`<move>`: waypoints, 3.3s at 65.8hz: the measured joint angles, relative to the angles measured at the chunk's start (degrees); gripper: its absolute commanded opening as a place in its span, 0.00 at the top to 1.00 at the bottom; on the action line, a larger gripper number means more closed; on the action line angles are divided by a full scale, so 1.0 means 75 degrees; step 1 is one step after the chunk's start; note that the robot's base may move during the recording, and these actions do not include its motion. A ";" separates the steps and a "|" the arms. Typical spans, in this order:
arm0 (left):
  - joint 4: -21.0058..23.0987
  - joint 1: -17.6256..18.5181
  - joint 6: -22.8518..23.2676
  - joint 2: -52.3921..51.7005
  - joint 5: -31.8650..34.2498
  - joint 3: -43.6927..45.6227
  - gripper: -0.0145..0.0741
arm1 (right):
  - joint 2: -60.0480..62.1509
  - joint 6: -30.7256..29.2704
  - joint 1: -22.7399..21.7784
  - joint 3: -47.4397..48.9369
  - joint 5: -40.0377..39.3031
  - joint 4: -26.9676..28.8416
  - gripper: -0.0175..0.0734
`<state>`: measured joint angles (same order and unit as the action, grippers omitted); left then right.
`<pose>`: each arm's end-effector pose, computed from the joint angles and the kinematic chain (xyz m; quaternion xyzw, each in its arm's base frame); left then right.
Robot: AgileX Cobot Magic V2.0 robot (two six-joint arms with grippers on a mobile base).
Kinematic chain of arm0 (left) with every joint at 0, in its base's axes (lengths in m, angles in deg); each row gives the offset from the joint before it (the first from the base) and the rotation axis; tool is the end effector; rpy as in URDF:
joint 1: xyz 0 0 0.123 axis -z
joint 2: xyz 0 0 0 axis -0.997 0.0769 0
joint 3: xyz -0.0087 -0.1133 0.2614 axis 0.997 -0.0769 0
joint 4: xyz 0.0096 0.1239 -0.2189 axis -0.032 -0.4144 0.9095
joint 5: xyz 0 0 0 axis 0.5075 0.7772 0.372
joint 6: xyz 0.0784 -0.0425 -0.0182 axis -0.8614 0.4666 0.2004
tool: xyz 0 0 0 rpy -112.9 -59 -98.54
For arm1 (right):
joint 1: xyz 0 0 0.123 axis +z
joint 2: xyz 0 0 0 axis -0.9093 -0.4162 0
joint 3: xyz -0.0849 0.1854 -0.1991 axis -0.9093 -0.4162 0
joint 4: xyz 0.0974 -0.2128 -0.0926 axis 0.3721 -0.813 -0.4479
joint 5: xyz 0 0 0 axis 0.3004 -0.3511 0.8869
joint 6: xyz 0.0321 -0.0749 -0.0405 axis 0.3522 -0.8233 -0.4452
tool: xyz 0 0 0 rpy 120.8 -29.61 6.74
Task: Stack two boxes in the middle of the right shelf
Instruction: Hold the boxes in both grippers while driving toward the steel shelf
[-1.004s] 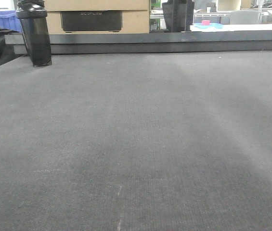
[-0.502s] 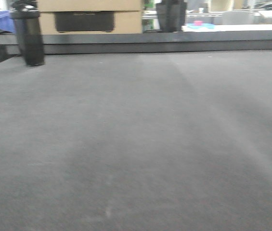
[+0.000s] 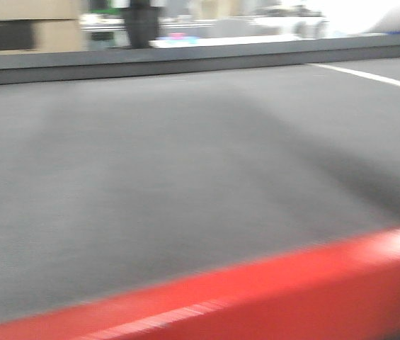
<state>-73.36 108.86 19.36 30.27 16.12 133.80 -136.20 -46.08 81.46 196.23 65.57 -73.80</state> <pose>0.2734 -0.1014 0.5270 0.0657 0.8808 -0.0620 0.4648 0.2695 0.0907 0.5184 -0.1610 0.8520 0.1260 0.4819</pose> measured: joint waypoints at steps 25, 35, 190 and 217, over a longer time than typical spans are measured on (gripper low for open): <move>0.0000 0.0000 0.0000 0.0000 0.0000 0.0000 0.96 | 0.0000 0.0000 0.0000 0.0000 0.0000 0.0000 0.99; 0.0000 0.0000 0.0000 0.0000 0.0000 0.0000 0.96 | 0.0000 0.0000 0.0000 0.0000 0.0000 0.0000 0.99; 0.0013 0.0000 0.0000 0.0000 0.0000 0.0000 0.96 | 0.0000 0.0000 0.0000 0.0000 0.0014 -0.0015 0.99; 0.0013 0.0000 0.0000 0.0000 0.0000 0.0000 0.96 | 0.0000 0.0000 0.0000 0.0000 0.0014 -0.0015 0.99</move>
<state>-73.26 108.86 19.36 30.27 16.12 133.80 -136.20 -46.08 81.46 196.23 65.67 -73.92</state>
